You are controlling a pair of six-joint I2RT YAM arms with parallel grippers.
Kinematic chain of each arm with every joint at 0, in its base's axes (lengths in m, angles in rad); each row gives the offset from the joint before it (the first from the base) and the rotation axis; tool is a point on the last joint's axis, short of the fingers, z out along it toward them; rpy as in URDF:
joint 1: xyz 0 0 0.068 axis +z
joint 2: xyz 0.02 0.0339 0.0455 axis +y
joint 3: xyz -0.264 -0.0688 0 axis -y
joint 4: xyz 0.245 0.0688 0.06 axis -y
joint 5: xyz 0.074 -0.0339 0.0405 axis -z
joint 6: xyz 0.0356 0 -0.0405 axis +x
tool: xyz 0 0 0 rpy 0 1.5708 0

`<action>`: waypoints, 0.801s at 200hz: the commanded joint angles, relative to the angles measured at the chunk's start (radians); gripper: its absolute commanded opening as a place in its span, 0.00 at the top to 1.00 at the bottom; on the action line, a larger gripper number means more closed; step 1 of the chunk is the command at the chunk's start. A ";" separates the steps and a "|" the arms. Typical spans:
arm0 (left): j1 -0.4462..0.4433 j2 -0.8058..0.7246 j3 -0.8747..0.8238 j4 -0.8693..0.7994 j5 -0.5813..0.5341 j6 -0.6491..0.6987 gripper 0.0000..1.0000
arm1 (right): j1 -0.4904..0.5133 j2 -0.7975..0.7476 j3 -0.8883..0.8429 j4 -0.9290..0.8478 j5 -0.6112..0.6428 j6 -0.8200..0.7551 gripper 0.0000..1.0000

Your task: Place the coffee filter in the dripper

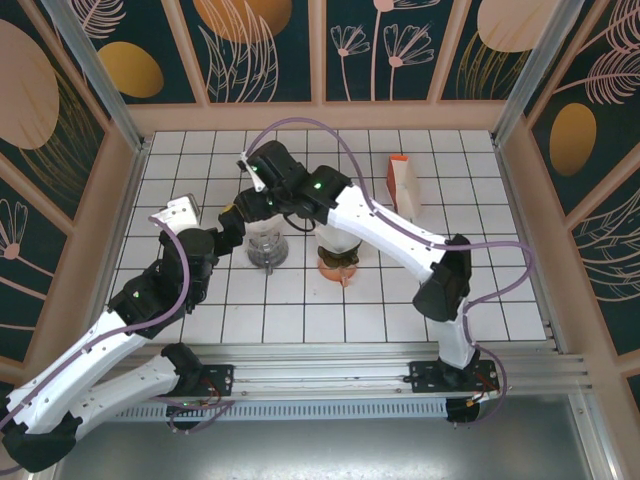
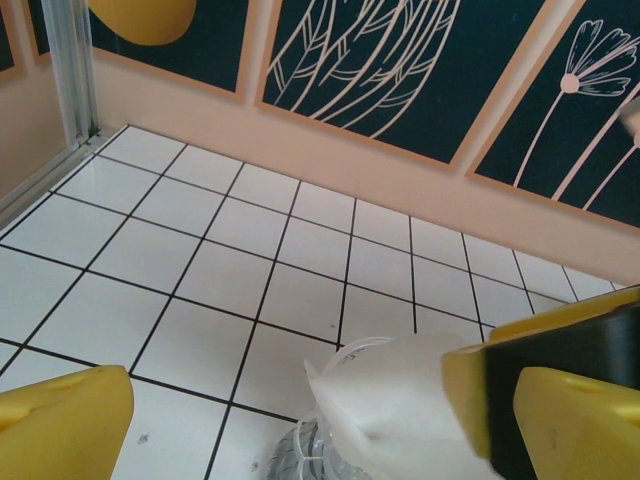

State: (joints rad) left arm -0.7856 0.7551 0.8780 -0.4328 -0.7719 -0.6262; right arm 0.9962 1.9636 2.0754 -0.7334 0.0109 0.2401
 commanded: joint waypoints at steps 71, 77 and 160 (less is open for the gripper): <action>0.102 0.065 -0.064 0.077 0.309 -0.037 0.01 | -0.185 -0.235 -0.402 0.358 -0.203 0.001 0.39; 0.127 0.066 -0.072 0.090 0.357 -0.043 0.01 | -0.201 -0.240 -0.428 0.384 -0.229 0.004 0.39; 0.299 0.098 -0.088 0.120 0.646 -0.129 0.12 | -0.278 -0.214 -0.547 0.539 -0.420 -0.018 0.34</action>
State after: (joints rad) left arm -0.5266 0.8494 0.8036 -0.3683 -0.2569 -0.7109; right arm 0.7254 1.7496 1.5471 -0.2710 -0.3370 0.2413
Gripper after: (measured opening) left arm 0.898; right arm 0.661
